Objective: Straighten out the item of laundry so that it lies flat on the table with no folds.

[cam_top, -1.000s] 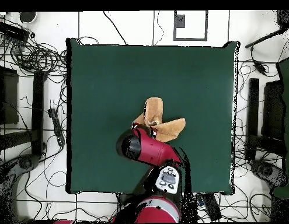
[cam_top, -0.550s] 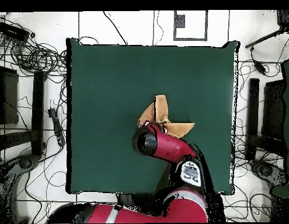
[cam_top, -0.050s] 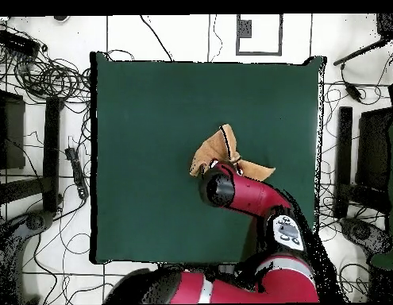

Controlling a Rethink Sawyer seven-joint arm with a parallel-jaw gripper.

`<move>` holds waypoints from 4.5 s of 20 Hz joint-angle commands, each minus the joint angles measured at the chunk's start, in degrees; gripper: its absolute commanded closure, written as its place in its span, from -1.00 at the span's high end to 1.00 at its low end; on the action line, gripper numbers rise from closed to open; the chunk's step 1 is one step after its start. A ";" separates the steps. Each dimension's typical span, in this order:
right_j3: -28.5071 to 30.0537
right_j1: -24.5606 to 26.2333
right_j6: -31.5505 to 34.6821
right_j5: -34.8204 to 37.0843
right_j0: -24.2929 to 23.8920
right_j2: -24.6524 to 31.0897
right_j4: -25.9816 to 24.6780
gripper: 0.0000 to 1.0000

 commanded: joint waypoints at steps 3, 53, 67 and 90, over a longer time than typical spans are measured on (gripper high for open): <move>-9.03 0.71 -2.65 6.25 -4.67 8.54 -5.20 1.00; 6.14 -1.46 11.91 1.91 5.41 7.73 -0.85 1.00; 2.63 6.14 15.71 -2.22 20.12 -6.26 4.20 1.00; 3.12 8.74 14.45 -8.09 17.86 1.77 7.29 1.00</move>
